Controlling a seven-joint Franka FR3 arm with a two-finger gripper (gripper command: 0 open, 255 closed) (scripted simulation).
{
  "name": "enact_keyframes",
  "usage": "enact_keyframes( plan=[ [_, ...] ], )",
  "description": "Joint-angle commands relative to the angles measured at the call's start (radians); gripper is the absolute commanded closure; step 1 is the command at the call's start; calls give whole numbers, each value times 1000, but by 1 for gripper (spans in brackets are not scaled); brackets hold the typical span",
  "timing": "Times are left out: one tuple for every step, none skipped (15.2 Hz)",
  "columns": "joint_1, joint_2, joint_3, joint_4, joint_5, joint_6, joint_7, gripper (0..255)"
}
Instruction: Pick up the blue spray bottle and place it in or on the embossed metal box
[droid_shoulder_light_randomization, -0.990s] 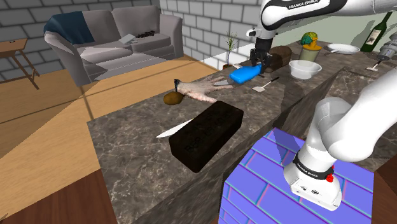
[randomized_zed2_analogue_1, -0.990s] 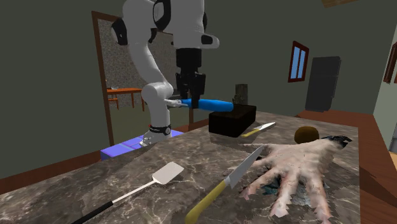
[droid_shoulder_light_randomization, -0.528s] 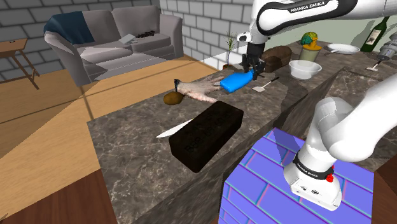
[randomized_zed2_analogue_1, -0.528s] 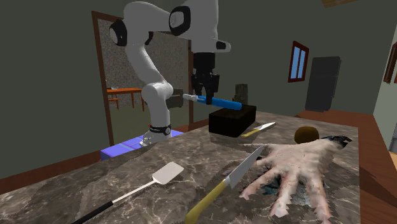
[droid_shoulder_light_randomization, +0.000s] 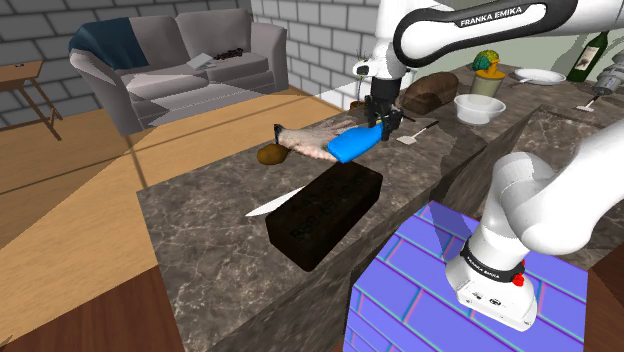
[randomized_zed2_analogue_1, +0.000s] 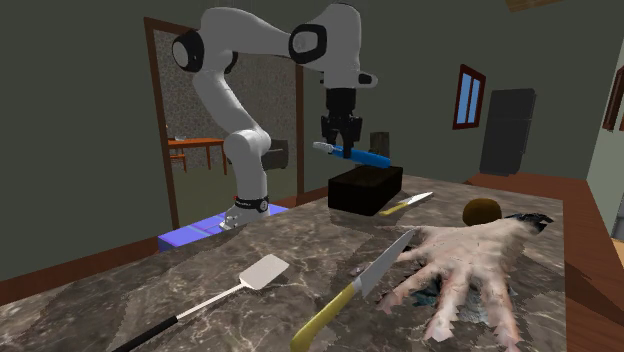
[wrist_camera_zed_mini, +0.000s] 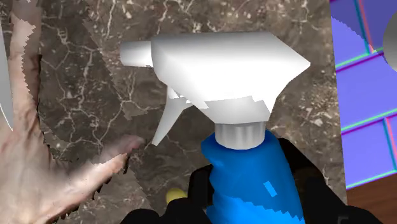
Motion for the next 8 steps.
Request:
enact_keyframes(
  plan=[
    [20,-3,42,-5,23,-2,51,255],
    [31,0,61,-8,34,0,75,255],
    [42,3,80,-9,46,3,98,255],
    [53,8,98,-10,58,7,122,255],
    [65,14,116,-9,70,10,145,255],
    [76,21,135,-7,82,14,168,255],
    [88,29,152,-4,94,18,191,255],
    [100,38,170,0,106,22,213,255]
  ],
)
